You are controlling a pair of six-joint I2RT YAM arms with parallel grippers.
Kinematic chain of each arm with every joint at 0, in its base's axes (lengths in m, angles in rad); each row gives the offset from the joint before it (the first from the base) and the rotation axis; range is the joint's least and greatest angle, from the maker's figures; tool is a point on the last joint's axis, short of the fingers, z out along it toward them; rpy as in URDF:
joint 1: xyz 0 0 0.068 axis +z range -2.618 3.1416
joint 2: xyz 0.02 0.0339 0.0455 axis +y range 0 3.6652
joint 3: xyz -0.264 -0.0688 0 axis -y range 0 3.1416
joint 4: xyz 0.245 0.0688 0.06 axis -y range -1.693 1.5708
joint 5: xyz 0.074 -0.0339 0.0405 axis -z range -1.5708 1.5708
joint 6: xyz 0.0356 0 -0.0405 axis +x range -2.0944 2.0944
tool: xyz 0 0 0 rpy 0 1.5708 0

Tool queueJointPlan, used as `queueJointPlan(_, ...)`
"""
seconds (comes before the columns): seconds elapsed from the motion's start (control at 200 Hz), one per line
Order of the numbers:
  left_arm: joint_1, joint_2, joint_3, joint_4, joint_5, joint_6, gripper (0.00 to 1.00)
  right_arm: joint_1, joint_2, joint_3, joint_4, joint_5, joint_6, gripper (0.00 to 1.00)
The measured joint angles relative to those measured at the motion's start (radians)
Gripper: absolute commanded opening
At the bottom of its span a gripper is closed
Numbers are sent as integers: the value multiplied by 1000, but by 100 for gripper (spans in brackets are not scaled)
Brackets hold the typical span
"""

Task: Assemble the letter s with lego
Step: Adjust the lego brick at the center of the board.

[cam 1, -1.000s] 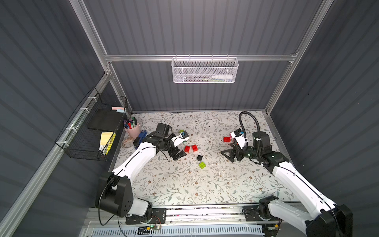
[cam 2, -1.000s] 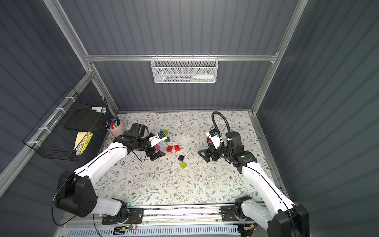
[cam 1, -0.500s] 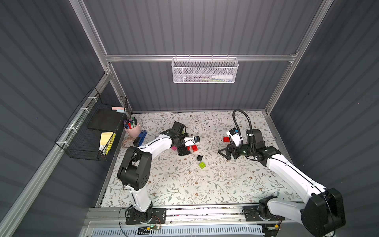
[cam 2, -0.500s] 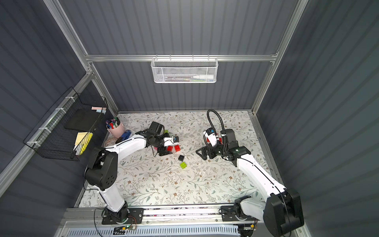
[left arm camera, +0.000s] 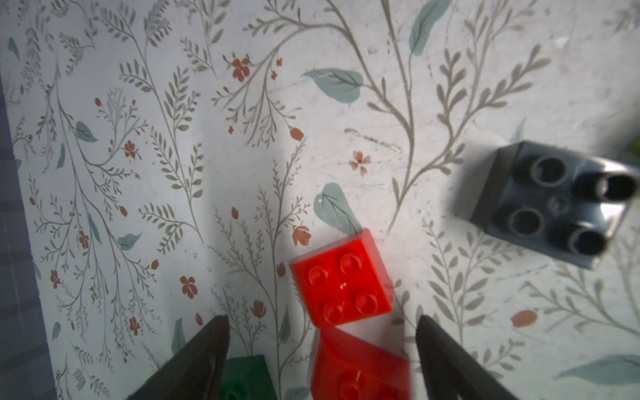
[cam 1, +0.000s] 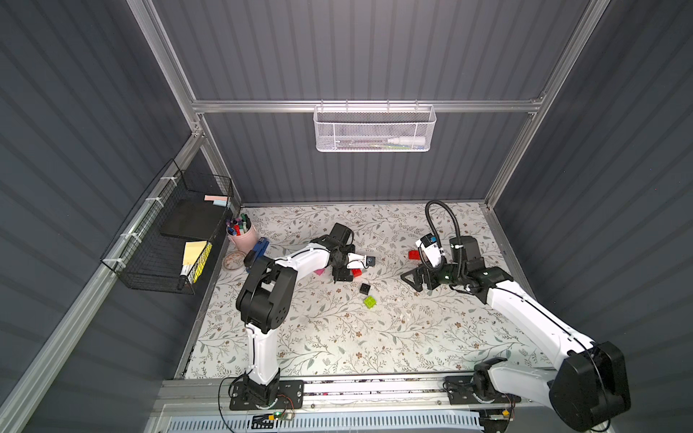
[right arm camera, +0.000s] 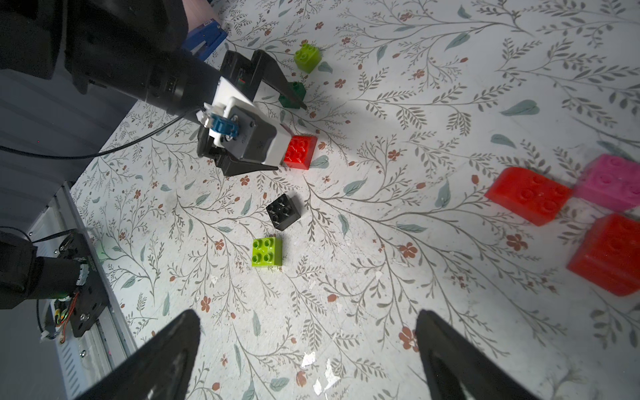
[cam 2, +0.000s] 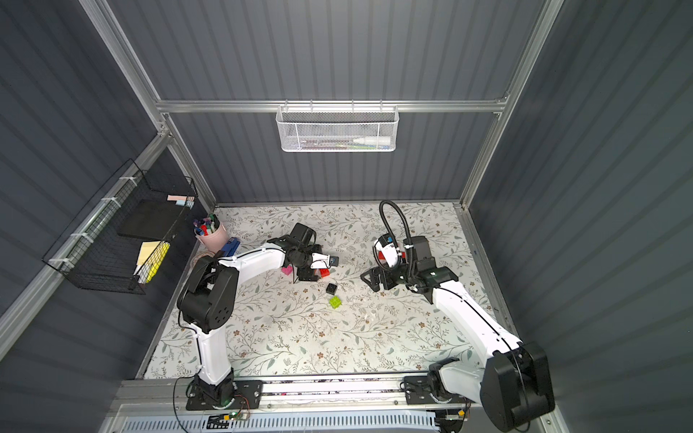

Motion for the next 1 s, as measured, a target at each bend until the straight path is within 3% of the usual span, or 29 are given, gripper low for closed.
queueJointPlan(0.765, -58, 124, 155, -16, -74, 23, 75, -24, 0, 0, -13, 3, -3, 99)
queueJointPlan(1.001, -61, 168, 229, -74, -74, -4, 65, -44, 0, 0, -24, -8, -4, 99)
